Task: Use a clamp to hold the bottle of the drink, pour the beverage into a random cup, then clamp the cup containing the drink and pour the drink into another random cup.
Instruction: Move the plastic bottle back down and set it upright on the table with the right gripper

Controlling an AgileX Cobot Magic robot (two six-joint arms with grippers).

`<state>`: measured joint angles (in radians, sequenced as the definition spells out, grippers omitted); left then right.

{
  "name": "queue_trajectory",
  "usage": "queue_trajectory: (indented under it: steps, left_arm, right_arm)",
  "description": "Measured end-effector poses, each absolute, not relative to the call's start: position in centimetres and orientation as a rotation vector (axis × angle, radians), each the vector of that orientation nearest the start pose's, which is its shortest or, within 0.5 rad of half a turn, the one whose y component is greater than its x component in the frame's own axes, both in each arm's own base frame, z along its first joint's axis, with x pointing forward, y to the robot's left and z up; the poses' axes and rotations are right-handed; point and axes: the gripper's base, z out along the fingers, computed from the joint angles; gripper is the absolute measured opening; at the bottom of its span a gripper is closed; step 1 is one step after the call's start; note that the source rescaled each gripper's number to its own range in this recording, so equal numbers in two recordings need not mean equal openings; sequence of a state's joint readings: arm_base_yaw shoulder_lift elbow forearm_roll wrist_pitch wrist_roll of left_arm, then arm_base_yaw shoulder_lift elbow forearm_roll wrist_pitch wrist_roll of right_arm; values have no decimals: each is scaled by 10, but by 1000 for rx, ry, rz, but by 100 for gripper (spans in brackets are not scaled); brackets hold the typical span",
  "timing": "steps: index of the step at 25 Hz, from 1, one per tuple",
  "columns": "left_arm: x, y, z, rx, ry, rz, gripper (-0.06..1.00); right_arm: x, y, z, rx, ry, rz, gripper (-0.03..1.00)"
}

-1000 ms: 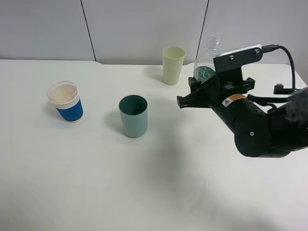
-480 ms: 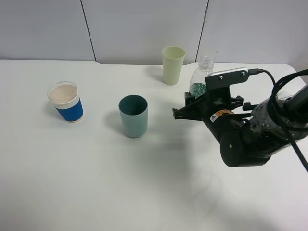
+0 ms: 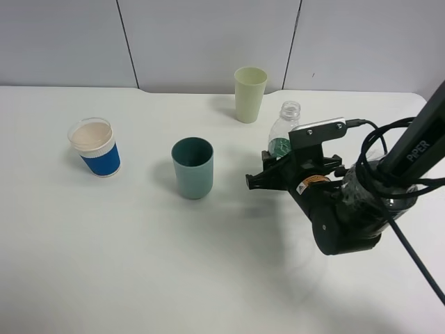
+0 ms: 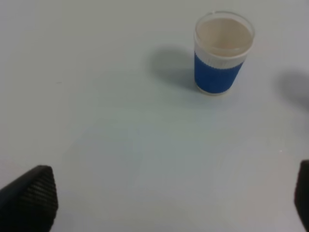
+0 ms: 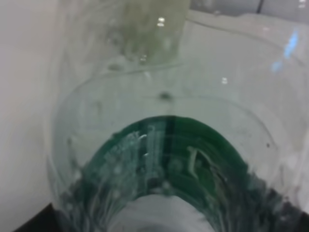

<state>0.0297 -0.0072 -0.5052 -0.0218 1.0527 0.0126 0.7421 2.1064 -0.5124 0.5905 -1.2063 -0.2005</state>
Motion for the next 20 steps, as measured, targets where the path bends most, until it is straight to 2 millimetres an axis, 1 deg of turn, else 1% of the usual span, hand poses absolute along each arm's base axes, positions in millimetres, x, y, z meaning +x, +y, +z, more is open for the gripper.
queue_trajectory:
  steps: [9,10,11,13,14,15,16,18,20]
  left_arm:
    - [-6,-2,279,-16,2024,1,100]
    - [-6,-2,279,-16,2024,1,100]
    - [-6,-2,279,-16,2024,1,100]
    - [-6,-2,279,-16,2024,1,100]
    - [-6,-2,279,-16,2024,1,100]
    - [-6,-2,279,-16,2024,1,100]
    - [-6,-2,279,-16,2024,1,100]
    - [-6,-2,279,-16,2024,1,100]
    - [-6,-2,279,-16,2024,1,100]
  right_arm:
    - [244,161,67,-327,1840,3,4]
    - [244,161,67,-326,1840,3,12]
    - [244,160,66,-328,1845,3,28]
    - [243,160,64,-331,1854,-1,70]
    - [243,160,63,-329,1857,-4,81]
    - [243,159,63,-328,1858,-10,88]
    - [243,159,63,-326,1860,-13,93]
    - [243,159,63,-334,1865,-27,97]
    - [243,159,63,-336,1865,-29,99]
